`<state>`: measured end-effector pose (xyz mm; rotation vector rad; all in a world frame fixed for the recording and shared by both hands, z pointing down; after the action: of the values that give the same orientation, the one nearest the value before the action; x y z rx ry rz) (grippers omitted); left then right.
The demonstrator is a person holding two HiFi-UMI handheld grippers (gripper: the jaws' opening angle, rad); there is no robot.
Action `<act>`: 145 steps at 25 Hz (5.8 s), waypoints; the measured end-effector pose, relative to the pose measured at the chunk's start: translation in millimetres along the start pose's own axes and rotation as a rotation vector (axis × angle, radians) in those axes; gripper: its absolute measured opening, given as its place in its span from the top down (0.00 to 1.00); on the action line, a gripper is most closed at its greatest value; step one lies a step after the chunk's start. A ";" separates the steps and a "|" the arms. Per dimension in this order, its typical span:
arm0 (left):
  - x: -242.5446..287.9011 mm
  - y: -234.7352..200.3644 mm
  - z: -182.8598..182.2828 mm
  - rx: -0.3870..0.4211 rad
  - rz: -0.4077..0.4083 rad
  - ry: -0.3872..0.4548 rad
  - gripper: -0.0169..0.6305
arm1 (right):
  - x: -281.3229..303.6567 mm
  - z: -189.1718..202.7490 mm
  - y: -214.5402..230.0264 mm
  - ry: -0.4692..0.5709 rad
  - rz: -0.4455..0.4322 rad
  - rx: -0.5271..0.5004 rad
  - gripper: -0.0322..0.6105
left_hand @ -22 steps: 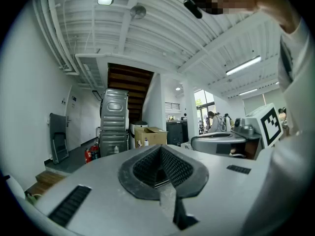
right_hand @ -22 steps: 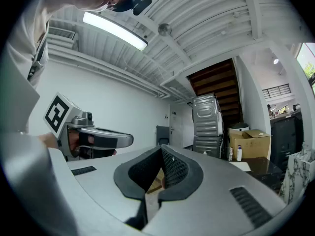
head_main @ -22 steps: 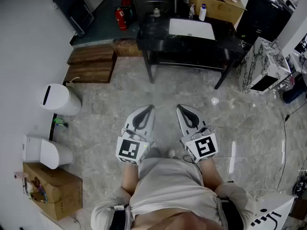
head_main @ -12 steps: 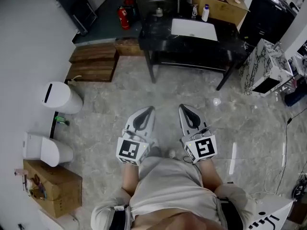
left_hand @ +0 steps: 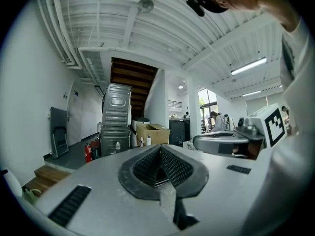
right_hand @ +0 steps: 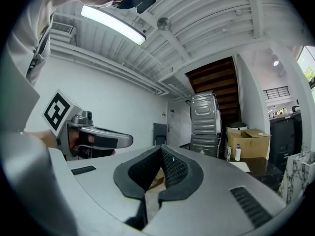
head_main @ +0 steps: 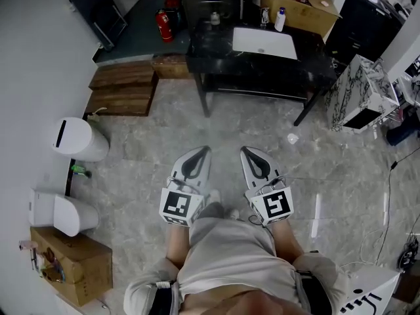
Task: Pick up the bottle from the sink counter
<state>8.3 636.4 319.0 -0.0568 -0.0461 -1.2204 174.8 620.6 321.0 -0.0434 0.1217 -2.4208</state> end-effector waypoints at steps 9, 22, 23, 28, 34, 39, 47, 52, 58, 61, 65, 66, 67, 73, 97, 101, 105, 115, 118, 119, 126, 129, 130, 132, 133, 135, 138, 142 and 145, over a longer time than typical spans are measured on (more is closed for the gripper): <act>47.5 -44.0 5.1 -0.001 0.042 0.001 0.97 | 51.5 9.8 25.4 -0.028 0.032 0.036 0.96; 86.9 -107.3 -1.9 0.020 0.068 -0.001 0.97 | 126.1 9.0 27.9 -0.045 0.037 0.008 0.96; 88.9 -112.7 -1.9 0.021 0.070 0.000 0.97 | 131.7 8.7 27.4 -0.046 0.038 0.006 0.96; 94.4 -132.9 3.4 0.022 0.071 -0.016 0.97 | 150.0 10.0 23.6 -0.064 0.038 0.006 0.96; 107.4 -145.2 7.1 0.002 0.062 -0.035 0.97 | 166.8 10.6 33.6 -0.078 0.036 -0.002 0.96; 129.2 -147.6 9.3 0.002 0.053 -0.050 0.97 | 176.8 16.7 54.6 -0.074 0.026 0.006 0.96; 177.5 -148.4 1.6 0.025 0.017 -0.025 0.97 | 199.1 28.2 102.7 -0.072 -0.001 0.028 0.96; 207.2 -149.0 2.4 0.025 -0.006 -0.049 0.97 | 213.3 28.8 133.8 -0.062 -0.026 0.025 0.96; 236.4 -144.1 0.2 0.024 -0.027 -0.067 0.97 | 223.4 29.3 165.3 -0.057 -0.050 0.034 0.96; 250.1 -140.8 -2.7 0.031 -0.041 -0.061 0.97 | 226.4 31.2 180.7 -0.053 -0.062 0.041 0.96; 263.2 -137.9 -7.6 0.038 -0.054 -0.060 0.97 | 231.0 33.6 195.6 -0.045 -0.076 0.047 0.96; 265.9 -138.0 -8.3 0.039 -0.057 -0.062 0.97 | 232.2 33.8 198.3 -0.043 -0.079 0.050 0.96; 269.0 -138.0 -10.2 0.040 -0.058 -0.061 0.97 | 233.3 33.9 200.9 -0.042 -0.081 0.053 0.96; 289.6 -144.2 -16.1 0.046 -0.059 -0.053 0.97 | 246.2 35.2 217.2 -0.048 -0.077 0.057 0.96; 403.8 -232.1 -12.0 0.022 0.013 -0.056 0.97 | 363.4 51.0 281.8 -0.108 -0.012 0.050 0.96; 418.8 -250.7 -15.3 0.024 0.025 -0.052 0.97 | 384.3 50.2 288.0 -0.115 0.002 0.046 0.96; 435.7 -268.8 -15.9 0.022 0.044 -0.050 0.97 | 404.1 50.1 295.2 -0.122 0.023 0.040 0.96; 469.0 -303.9 -10.0 0.015 0.095 -0.050 0.97 | 443.0 53.6 305.7 -0.133 0.076 0.033 0.96; 476.8 -309.8 -10.4 0.008 0.104 -0.048 0.97 | 449.3 56.1 309.4 -0.147 0.089 0.035 0.96; 479.2 -311.7 -9.8 0.004 0.107 -0.050 0.97 | 451.2 56.9 310.7 -0.151 0.093 0.036 0.96; 499.3 -323.0 0.3 -0.016 0.120 -0.073 0.97 | 467.1 61.3 323.5 -0.175 0.102 0.035 0.96; 508.1 -325.6 -1.3 -0.018 0.115 -0.070 0.97 | 474.5 63.9 330.8 -0.179 0.091 0.037 0.96; 511.0 -326.5 -1.3 -0.018 0.113 -0.070 0.97 | 477.1 64.8 333.7 -0.178 0.087 0.038 0.96; 518.2 -328.4 -2.4 -0.015 0.104 -0.069 0.97 | 482.6 66.5 340.7 -0.174 0.078 0.041 0.96; 522.4 -329.4 -2.9 -0.013 0.099 -0.069 0.97 | 485.5 67.7 344.7 -0.172 0.073 0.042 0.96; 531.0 -331.4 -3.8 -0.007 0.089 -0.074 0.97 | 491.6 70.1 353.1 -0.167 0.062 0.048 0.96; 544.7 -334.3 -5.2 0.002 0.077 -0.083 0.97 | 501.6 73.9 366.9 -0.162 0.046 0.060 0.96; 567.6 -336.2 -8.2 0.005 0.064 -0.089 0.97 | 514.2 76.6 389.4 -0.152 0.030 0.070 0.96; 586.2 -336.0 -9.9 0.000 0.063 -0.088 0.97 | 522.7 76.5 408.2 -0.143 0.021 0.075 0.96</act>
<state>-106.5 -28.6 354.1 -0.1111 -0.1204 -1.1547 53.4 -34.9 355.5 -0.1799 -0.0334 -2.3898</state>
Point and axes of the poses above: the fingertips, and each gripper's own axes: x forward along the fingers, y to its right, z out of its underside, the point moved 7 cm from there along -x, backward along the fingers, and after that the axes turned 7 degrees about -z, right-handed, at the moved point
